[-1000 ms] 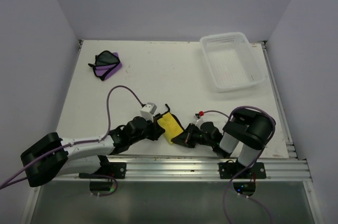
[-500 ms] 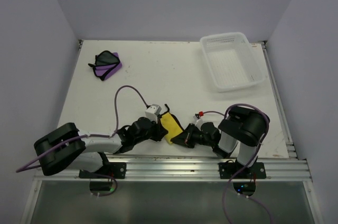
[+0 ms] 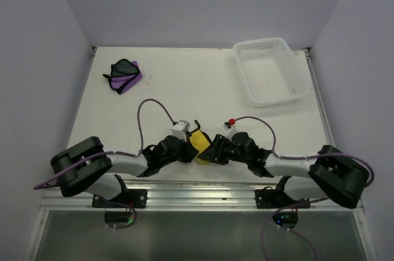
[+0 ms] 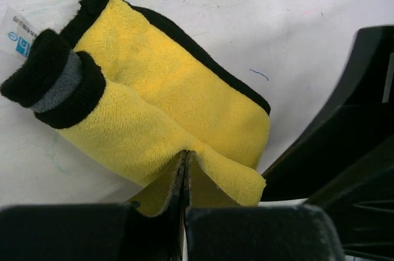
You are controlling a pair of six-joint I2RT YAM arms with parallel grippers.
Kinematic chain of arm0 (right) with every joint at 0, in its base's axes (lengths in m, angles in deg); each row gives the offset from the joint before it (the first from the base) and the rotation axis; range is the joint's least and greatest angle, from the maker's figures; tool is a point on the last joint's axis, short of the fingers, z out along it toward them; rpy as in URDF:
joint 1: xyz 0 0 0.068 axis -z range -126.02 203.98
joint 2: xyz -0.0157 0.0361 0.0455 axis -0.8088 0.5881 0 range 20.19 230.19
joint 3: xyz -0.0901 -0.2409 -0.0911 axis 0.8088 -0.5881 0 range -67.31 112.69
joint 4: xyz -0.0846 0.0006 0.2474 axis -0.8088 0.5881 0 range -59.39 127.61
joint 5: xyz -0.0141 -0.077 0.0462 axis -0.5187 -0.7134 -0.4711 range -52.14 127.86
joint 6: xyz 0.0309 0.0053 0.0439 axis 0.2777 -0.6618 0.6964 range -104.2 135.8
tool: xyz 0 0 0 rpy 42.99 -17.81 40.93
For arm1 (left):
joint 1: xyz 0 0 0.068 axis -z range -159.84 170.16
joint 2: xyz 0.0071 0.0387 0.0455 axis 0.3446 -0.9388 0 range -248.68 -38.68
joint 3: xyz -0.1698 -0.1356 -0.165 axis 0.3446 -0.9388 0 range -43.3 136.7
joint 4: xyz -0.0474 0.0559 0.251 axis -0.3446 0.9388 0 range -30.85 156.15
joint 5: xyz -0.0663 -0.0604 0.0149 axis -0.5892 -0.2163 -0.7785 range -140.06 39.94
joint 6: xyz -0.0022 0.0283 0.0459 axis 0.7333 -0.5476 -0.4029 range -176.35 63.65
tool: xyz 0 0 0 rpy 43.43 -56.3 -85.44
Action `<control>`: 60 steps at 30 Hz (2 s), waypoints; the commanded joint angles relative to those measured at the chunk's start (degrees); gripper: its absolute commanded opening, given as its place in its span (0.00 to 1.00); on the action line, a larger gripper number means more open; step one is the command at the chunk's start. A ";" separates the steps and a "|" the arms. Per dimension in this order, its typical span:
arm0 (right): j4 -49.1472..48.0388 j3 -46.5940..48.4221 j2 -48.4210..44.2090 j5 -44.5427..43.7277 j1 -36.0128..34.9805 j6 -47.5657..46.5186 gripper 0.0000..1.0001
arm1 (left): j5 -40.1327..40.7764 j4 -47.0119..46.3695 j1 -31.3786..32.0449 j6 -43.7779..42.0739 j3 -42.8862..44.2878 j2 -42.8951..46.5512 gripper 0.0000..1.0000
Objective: Roll the towels
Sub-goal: Roll the towel
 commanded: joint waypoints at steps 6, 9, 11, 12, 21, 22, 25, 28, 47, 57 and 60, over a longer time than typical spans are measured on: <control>41.02 9.64 -17.22 -12.33 -1.77 -19.10 0.50 | 1.47 3.62 0.29 0.49 1.05 -2.27 0.00; 42.25 10.87 -15.82 -18.46 -6.68 -23.75 0.50 | 1.47 3.96 0.29 0.75 1.05 -2.09 0.00; 42.60 13.15 -15.81 -27.41 -16.68 -30.75 0.50 | 1.47 4.40 0.29 0.75 1.14 -1.83 0.00; 42.69 13.85 -15.64 -37.63 -20.55 -33.15 0.50 | 1.47 4.58 0.29 0.75 1.23 -1.57 0.00; 40.33 17.98 -11.96 -56.72 -38.50 -45.91 0.52 | 1.82 7.74 0.29 0.40 2.19 0.02 0.00; 39.97 18.43 -11.16 -58.29 -39.30 -47.92 0.53 | 1.74 7.75 0.29 0.40 2.19 0.10 0.00; 39.35 19.75 -7.48 -62.94 -42.11 -53.54 0.54 | 1.39 8.01 0.29 0.57 2.45 0.19 0.00; 32.09 19.22 -3.35 -65.77 -45.10 -60.91 0.57 | -0.28 8.10 0.29 1.71 2.63 0.28 0.00; 21.84 20.45 14.59 -73.07 -45.55 -73.96 0.70 | -3.80 13.11 -0.15 3.03 6.15 1.16 0.00; 25.91 20.10 18.29 -73.69 -41.60 -69.91 0.62 | -4.24 14.34 -0.15 2.95 6.59 0.98 0.00; 24.94 19.57 18.29 -72.46 -40.80 -70.61 0.61 | -4.15 14.69 -0.15 2.95 6.68 0.98 0.00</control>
